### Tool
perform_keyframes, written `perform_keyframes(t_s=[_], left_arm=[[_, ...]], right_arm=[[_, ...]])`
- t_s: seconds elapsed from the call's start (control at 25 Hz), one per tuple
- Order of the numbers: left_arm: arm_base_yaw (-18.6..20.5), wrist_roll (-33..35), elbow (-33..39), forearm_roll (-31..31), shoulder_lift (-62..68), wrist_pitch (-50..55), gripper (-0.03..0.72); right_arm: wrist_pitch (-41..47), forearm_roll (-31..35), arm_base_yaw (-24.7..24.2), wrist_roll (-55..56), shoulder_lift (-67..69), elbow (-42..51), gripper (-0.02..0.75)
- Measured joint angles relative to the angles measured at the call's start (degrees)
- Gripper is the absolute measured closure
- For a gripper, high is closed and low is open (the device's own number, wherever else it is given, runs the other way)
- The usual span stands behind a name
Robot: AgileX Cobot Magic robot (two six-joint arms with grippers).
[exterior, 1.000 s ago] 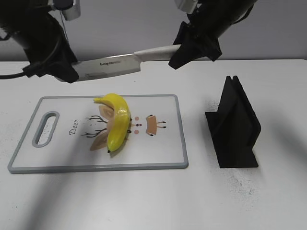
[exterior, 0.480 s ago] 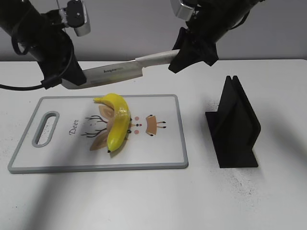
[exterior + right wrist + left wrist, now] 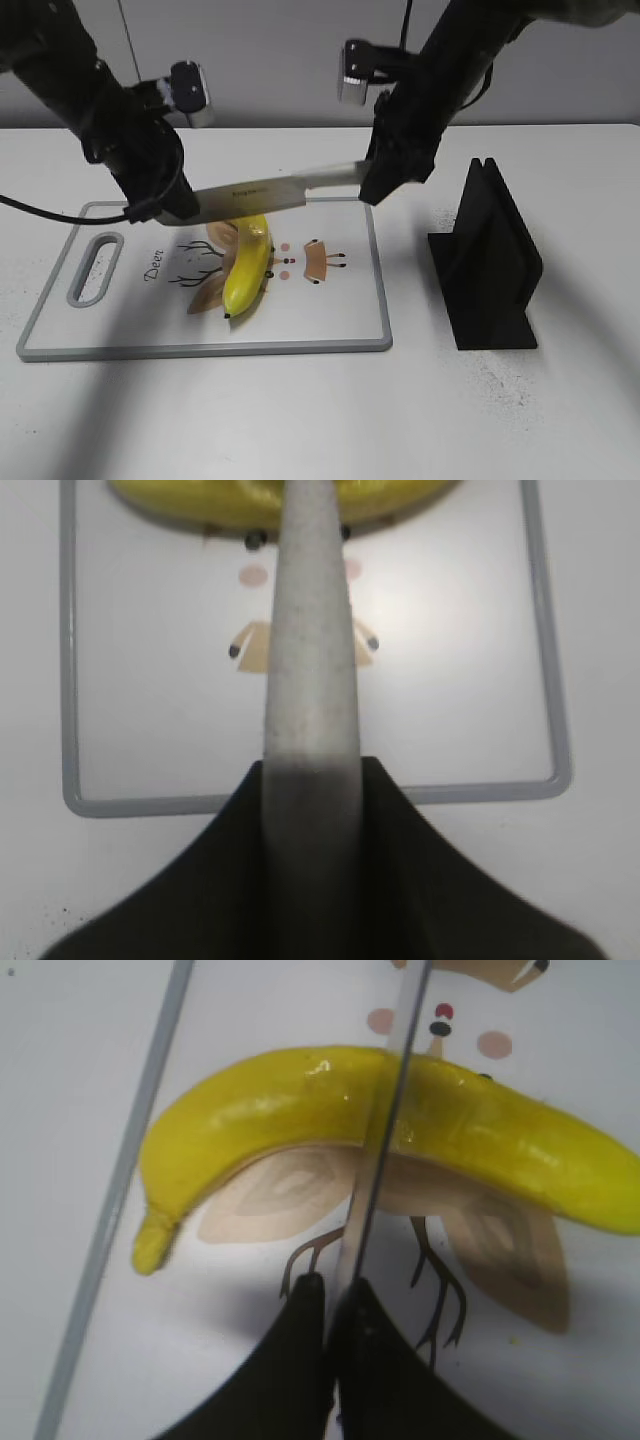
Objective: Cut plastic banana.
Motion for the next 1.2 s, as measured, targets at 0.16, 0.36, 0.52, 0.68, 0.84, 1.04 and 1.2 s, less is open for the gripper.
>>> perform_keyframes(t_s=[0.16, 0.36, 0.52, 0.68, 0.84, 1.04, 1.2], left_arm=[[-0.22, 0.22, 0.95, -1.88, 5.25, -2.21, 0.688], [-0.22, 0.34, 0.77, -2.73, 5.31, -2.39, 0.683], [-0.22, 0.11, 0.88, -2.78, 4.58, -2.26, 0.683], [-0.27, -0.37, 1.33, -2.15, 3.39, -2.54, 0.683], [-0.27, -0.94, 1.42, -1.89, -0.59, -1.94, 0.685], [-0.27, -1.35, 1.42, -1.89, -6.24, -0.4, 0.689], [-0.21, -1.4, 1.42, -1.33, -9.7, 0.83, 0.692]], right_arm=[[0.32, -8.92, 2.63, 8.03, 5.23, -0.29, 0.561], [0.44, -14.18, 4.23, 11.69, 6.69, -1.33, 0.552], [0.99, -14.64, 4.37, 11.82, 6.72, -2.84, 0.551], [1.17, -15.23, 4.65, 11.82, 6.3, -4.78, 0.549], [1.3, -16.15, 4.86, 11.82, 2.69, -6.19, 0.548], [1.8, -15.85, 4.97, 11.82, -2.52, -6.7, 0.542], [1.86, -14.36, 4.97, 11.71, -4.85, -6.7, 0.539]])
